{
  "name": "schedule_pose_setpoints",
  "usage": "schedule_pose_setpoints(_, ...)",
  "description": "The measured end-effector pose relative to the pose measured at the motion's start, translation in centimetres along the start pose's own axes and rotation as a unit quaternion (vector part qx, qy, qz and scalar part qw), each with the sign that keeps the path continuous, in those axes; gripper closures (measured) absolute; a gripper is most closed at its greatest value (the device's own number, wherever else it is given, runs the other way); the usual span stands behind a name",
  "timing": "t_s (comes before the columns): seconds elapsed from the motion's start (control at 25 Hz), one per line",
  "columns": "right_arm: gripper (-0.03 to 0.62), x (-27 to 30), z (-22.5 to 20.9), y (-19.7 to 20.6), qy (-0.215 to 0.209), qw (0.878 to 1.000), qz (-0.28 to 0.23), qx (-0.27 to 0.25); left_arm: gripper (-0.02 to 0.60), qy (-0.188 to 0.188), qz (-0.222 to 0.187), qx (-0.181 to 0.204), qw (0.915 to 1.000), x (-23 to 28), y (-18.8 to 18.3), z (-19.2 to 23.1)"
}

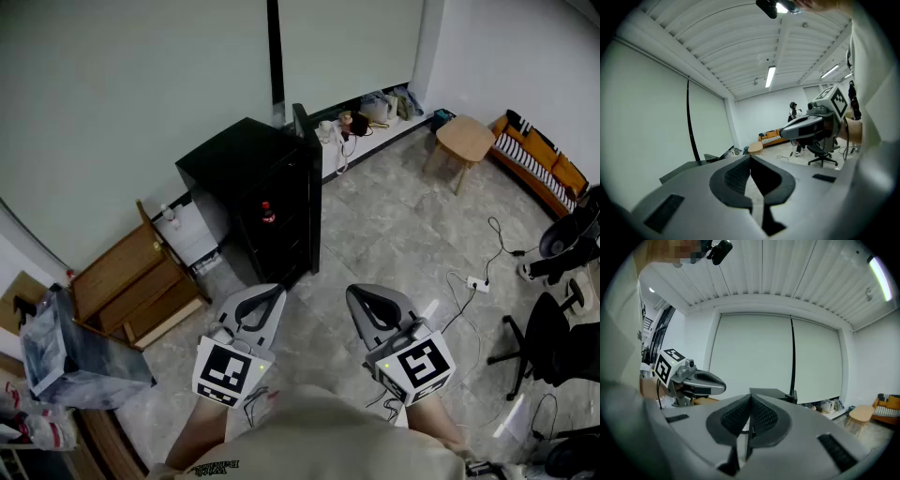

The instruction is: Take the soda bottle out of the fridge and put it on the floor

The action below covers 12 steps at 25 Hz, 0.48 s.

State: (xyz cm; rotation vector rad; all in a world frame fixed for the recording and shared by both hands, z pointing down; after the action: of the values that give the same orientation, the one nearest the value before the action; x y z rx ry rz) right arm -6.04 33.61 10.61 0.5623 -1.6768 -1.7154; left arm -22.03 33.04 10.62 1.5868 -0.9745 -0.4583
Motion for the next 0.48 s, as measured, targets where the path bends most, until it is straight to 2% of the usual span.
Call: schedule_pose_setpoints(0.48,0.599,-1.9,-0.6,0.8,0.010,1.000,0.002,0.021,0.575,-0.004,0.010,0.004,0.9999,-0.2,-0.2,-1.7)
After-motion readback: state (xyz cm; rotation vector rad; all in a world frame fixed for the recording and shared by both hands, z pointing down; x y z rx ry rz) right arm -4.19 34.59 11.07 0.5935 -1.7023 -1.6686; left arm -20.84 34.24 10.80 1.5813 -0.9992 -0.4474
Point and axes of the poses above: the fingertips, and each gripper's own axes: x forward along the fingers, z to its left, y out of its underside, the point moved 5 cm from there along -x, backward along the fingers, and after that the axes turned 3 degrees about -y, right-handed, at the moved point
